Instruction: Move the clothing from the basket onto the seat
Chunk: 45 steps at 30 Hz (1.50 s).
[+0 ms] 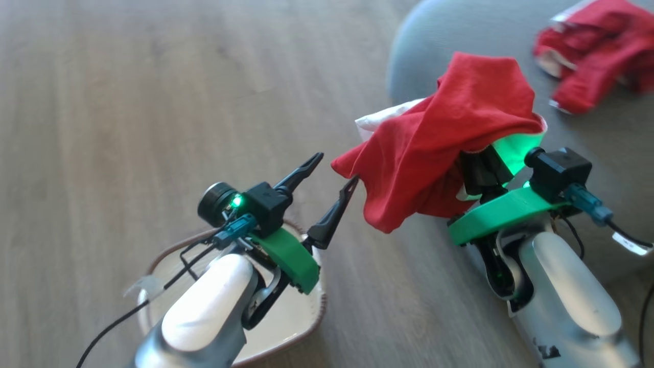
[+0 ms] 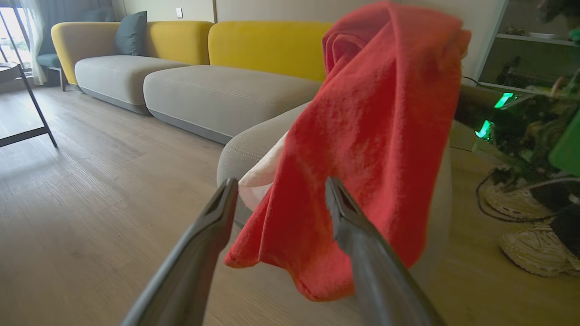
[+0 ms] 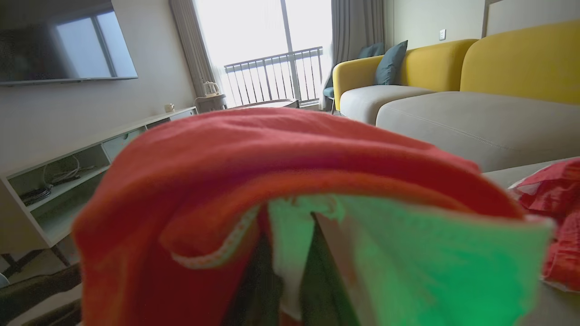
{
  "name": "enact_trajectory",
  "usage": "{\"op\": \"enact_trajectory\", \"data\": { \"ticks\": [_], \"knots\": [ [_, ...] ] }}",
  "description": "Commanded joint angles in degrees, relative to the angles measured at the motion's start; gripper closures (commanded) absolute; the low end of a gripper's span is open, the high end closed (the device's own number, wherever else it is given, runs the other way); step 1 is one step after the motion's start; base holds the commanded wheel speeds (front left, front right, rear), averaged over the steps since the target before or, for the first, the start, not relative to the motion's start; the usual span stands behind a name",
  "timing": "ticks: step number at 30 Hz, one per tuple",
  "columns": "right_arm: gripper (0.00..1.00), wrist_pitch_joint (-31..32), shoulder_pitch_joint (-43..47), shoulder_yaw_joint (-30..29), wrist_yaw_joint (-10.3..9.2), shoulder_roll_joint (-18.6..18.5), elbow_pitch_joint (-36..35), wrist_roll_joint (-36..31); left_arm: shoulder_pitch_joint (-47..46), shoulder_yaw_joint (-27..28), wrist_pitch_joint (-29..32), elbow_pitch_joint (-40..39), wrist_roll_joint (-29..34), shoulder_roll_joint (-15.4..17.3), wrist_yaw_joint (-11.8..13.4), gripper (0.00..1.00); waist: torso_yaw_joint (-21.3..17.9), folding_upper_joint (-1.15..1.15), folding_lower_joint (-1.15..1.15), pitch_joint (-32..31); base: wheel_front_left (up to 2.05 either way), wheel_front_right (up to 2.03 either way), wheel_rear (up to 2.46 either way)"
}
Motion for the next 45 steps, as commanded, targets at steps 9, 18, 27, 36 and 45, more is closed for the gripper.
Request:
{"op": "enact_trajectory", "data": {
  "ticks": [9, 18, 27, 36, 45],
  "knots": [
    [1.0, -0.3, 2.8, -3.1, 0.4, 0.9, -4.3, -0.2, 0.5, 3.9, -0.3, -2.3, 0.7, 0.9, -0.3, 0.0, -13.8, 0.0, 0.0, -0.4, 0.0, 0.0, 0.0],
    [1.0, -0.3, 7.8, -11.4, 0.4, 2.2, -9.5, -1.9, -2.3, 1.2, -0.3, -1.6, -0.6, 1.3, -0.4, 0.0, -15.1, 0.0, 0.0, 1.7, 0.0, 0.0, 0.0],
    [1.0, -0.3, 9.2, -16.9, 0.4, 2.9, -12.3, -3.8, -4.4, -0.9, -0.3, -2.2, -1.6, 2.7, -0.4, 0.0, -15.5, 0.0, 0.0, 5.4, 0.0, 0.0, 0.0],
    [1.0, -0.3, -2.3, -22.3, 0.4, 0.6, -9.2, -6.6, -5.9, -2.1, -0.3, -3.5, -0.9, 6.5, -0.4, 0.0, -15.7, 0.0, 0.0, 14.6, 0.0, 0.0, 0.0],
    [1.0, -0.3, -19.0, -30.3, 0.4, -3.4, -4.1, -8.6, -8.3, -2.3, -0.3, -4.1, 0.3, 10.5, -0.4, 0.0, -15.1, 0.0, 0.0, 24.2, 0.0, 0.0, 0.0]
  ]
}}
